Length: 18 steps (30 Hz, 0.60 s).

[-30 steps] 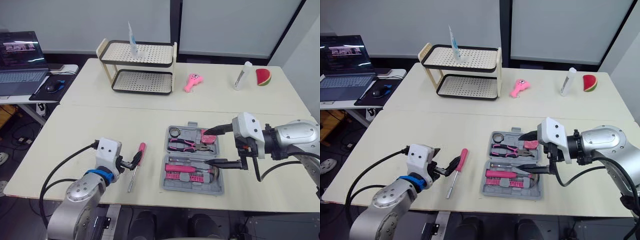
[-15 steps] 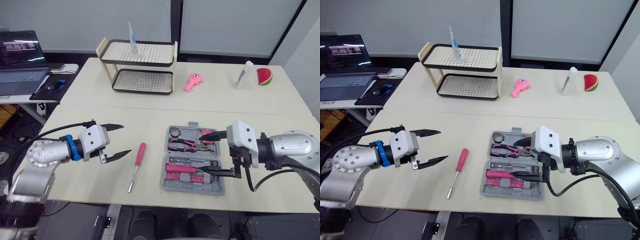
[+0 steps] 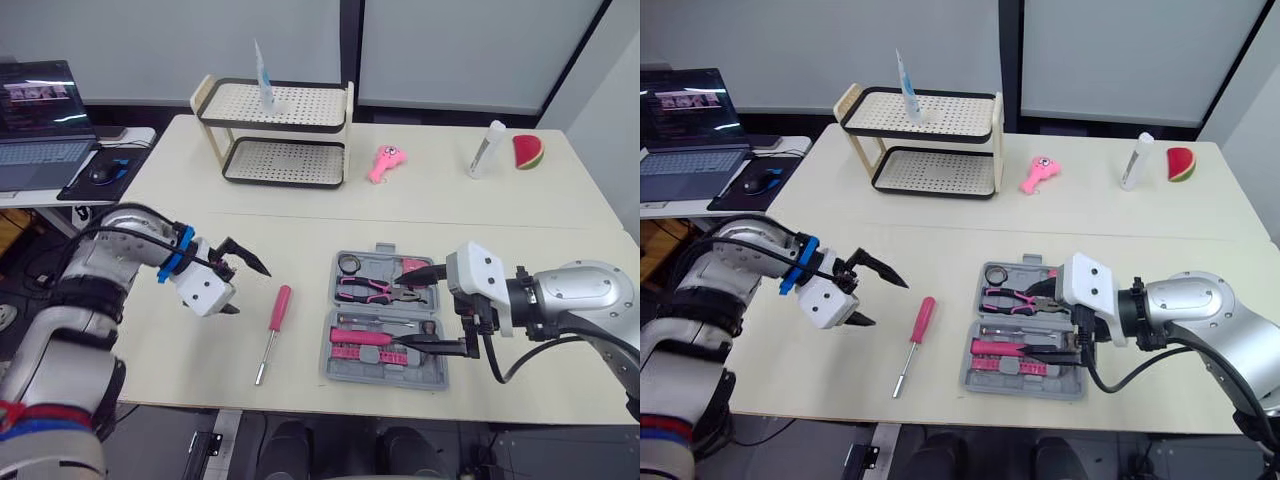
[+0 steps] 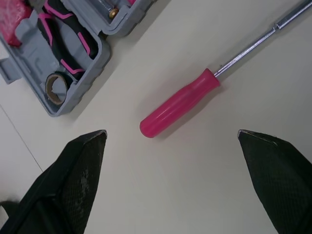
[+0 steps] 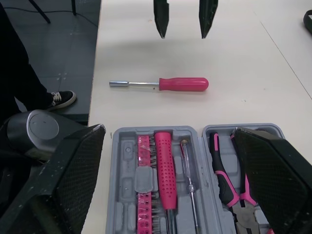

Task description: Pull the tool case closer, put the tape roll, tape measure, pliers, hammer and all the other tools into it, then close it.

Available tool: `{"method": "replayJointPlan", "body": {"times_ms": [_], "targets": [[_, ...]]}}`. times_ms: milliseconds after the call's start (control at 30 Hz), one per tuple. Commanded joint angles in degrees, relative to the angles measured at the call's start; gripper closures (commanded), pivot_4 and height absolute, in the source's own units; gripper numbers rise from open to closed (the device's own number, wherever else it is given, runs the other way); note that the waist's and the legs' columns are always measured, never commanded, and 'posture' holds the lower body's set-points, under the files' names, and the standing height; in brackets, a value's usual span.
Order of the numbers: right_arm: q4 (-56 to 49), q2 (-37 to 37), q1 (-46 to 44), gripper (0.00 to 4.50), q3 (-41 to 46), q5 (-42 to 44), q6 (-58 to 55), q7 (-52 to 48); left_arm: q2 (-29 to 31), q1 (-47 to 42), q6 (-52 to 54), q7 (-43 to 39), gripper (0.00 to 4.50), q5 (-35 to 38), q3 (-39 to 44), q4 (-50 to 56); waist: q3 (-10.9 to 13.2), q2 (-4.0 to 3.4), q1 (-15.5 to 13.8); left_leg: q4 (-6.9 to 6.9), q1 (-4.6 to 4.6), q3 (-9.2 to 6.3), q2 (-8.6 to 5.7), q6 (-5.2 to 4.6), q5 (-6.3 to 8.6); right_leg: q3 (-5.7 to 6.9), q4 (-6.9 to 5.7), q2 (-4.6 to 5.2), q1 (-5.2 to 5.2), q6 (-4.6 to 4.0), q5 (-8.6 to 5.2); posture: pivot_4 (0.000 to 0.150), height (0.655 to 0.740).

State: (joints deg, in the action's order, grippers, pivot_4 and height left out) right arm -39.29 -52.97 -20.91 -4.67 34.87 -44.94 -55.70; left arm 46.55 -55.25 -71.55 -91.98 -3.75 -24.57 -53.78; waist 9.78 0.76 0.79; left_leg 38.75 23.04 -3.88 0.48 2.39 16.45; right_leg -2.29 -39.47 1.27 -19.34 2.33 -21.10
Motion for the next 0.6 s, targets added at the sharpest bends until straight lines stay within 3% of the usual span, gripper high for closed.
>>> {"method": "replayJointPlan", "body": {"times_ms": [33,133,333,467,600], "targets": [[-1.9,-0.2,-0.4,0.0,0.3,0.8,-0.4,0.4,-1.5,-3.7,-7.6,0.9,0.02,-4.4,-3.9,-6.2,0.0,0.02,0.3,-0.01,0.01,0.0,0.0,0.0,0.0,0.0,0.01,-0.01,-0.02,0.0,0.0,0.15,0.74],[-2.3,-0.3,-0.2,0.0,0.2,0.8,-0.7,0.6,-2.9,-5.8,-13.5,1.9,0.02,-7.3,-8.8,-10.1,0.0,0.05,0.9,-0.01,0.03,-0.01,0.02,0.0,0.0,0.0,-0.04,-0.02,-0.05,0.0,0.0,0.15,0.74],[-3.1,-0.6,0.3,0.0,-0.2,1.5,-1.6,0.5,-7.3,-9.8,-19.1,12.3,0.02,-21.9,-13.7,-15.1,0.1,0.13,0.9,0.01,0.03,-0.05,0.03,0.0,0.0,0.02,-0.11,-0.06,-0.07,0.0,0.0,0.15,0.74],[-3.7,-1.0,0.8,0.0,0.0,1.8,-2.0,0.6,-8.9,-10.8,-17.7,24.2,0.02,-33.9,-15.4,-14.6,0.1,0.15,0.9,0.01,0.03,-0.04,0.03,0.0,-0.01,0.01,-0.11,-0.06,-0.08,0.0,0.0,0.15,0.74],[-4.5,-1.8,2.1,0.0,0.8,2.4,-2.4,0.8,-10.1,-12.2,-14.0,42.0,0.02,-49.0,-20.0,-12.4,0.2,0.26,0.8,0.02,0.05,-0.05,0.02,0.0,-0.01,0.02,-0.12,-0.05,-0.07,0.0,0.0,0.15,0.74]]}}
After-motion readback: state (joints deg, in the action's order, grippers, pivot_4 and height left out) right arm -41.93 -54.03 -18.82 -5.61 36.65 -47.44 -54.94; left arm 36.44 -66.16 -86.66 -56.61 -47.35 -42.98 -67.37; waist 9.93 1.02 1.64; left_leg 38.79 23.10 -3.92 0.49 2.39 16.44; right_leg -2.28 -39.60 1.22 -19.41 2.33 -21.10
